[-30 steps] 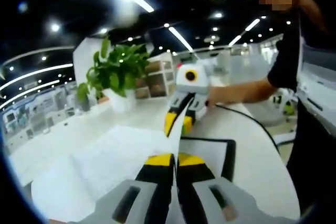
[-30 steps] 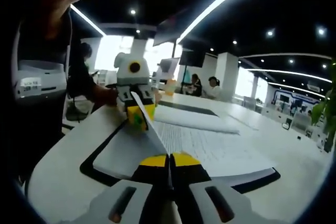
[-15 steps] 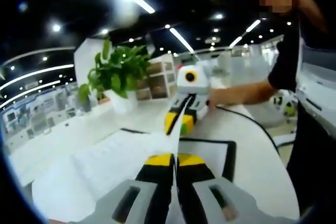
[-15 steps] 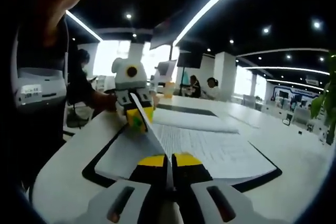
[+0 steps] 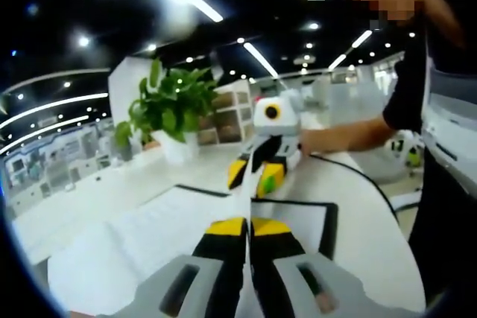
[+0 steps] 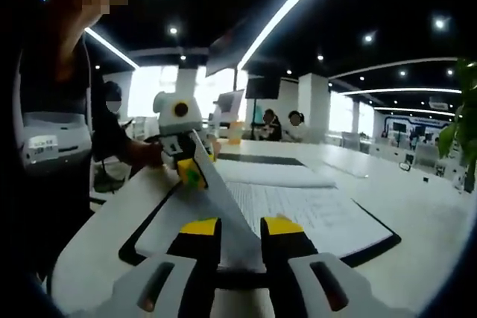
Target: Flip through the bound document one page at a time
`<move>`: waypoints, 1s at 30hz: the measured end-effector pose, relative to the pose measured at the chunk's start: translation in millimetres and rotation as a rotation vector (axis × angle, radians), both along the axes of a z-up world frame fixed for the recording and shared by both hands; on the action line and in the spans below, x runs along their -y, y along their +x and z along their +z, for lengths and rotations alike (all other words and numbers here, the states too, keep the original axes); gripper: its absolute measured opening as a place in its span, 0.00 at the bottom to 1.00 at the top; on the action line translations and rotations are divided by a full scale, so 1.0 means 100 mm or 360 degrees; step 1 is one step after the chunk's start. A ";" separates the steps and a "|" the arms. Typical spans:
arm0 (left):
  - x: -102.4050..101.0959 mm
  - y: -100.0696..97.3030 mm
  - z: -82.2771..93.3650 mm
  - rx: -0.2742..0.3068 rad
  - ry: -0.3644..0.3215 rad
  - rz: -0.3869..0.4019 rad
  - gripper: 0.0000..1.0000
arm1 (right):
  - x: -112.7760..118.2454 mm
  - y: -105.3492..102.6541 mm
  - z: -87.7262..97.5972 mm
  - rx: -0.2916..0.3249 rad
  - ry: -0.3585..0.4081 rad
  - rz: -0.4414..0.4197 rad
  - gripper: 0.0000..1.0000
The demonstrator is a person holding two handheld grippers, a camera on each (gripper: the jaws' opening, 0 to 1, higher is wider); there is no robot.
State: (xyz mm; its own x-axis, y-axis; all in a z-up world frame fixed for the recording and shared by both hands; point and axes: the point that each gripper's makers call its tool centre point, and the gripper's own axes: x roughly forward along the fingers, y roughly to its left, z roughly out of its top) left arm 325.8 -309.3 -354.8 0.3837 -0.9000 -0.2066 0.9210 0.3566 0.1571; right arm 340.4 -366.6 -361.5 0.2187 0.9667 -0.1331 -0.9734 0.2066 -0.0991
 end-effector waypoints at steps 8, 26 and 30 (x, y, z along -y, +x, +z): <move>-0.01 0.01 0.01 0.0004 -0.0007 0.0010 0.03 | 0.00 0.02 0.01 0.0019 0.0004 -0.0015 0.38; -0.04 0.04 0.04 0.0014 -0.0016 0.0035 0.03 | 0.01 0.08 0.03 0.0031 0.0025 -0.0052 0.54; -0.04 0.04 0.04 0.0007 -0.0024 0.0038 0.03 | 0.00 0.08 0.02 0.0023 0.0026 -0.0053 0.54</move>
